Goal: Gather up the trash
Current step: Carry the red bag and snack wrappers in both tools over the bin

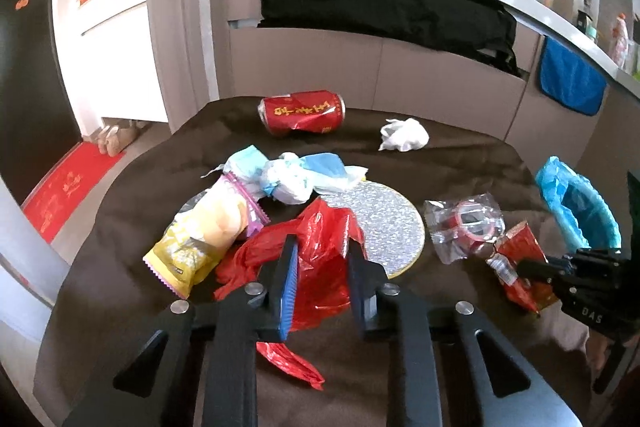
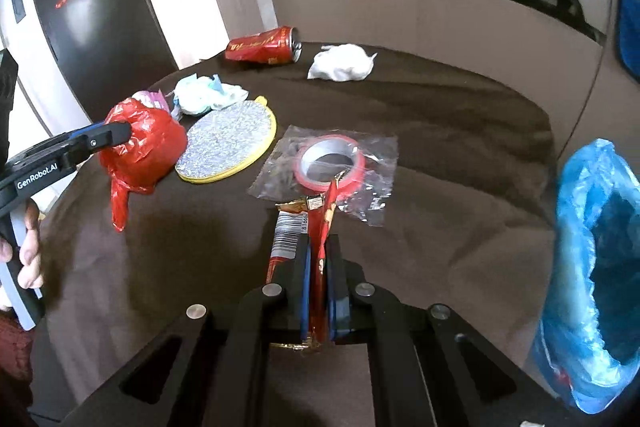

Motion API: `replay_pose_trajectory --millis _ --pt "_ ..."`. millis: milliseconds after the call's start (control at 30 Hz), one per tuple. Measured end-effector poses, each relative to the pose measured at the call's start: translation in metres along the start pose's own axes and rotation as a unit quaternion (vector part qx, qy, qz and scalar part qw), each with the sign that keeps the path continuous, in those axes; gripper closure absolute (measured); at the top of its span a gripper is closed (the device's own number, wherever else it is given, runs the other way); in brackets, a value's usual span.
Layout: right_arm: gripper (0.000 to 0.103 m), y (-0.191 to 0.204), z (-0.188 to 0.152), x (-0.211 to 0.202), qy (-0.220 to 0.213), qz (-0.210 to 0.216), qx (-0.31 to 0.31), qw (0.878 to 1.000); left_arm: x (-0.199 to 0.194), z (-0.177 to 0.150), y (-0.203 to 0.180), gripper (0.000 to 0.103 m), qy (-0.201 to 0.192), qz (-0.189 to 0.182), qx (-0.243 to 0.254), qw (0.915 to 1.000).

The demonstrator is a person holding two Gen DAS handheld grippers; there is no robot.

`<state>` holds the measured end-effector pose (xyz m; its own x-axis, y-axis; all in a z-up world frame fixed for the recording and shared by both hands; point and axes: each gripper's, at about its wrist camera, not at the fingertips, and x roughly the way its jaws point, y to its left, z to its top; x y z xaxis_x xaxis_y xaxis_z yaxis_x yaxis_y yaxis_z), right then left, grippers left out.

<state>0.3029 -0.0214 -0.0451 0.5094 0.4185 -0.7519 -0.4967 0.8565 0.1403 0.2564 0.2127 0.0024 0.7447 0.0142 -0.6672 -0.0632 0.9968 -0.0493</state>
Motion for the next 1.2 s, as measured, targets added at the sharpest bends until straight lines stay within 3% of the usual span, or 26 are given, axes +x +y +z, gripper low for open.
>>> replay_pose_trajectory --millis 167,500,700,1033,1200 --pt "0.098 -0.007 0.001 -0.011 -0.018 -0.002 0.003 1.0 -0.011 0.004 -0.022 0.096 -0.007 -0.011 0.009 0.9999" --pt "0.098 -0.05 -0.012 -0.055 -0.06 -0.021 0.04 0.997 -0.026 0.018 -0.094 0.096 -0.029 -0.066 0.037 0.9968" --pt "0.098 -0.079 -0.02 -0.084 -0.085 -0.028 0.059 0.994 -0.026 0.03 -0.135 0.096 -0.023 -0.113 0.043 0.9924" --pt "0.098 -0.144 -0.028 -0.137 -0.129 -0.086 0.098 0.983 -0.022 0.052 -0.252 0.096 -0.033 -0.198 0.097 0.9748" --pt "0.098 -0.186 -0.038 -0.156 -0.138 -0.134 0.12 0.974 -0.007 0.056 -0.298 0.096 -0.013 -0.255 0.096 0.9621"
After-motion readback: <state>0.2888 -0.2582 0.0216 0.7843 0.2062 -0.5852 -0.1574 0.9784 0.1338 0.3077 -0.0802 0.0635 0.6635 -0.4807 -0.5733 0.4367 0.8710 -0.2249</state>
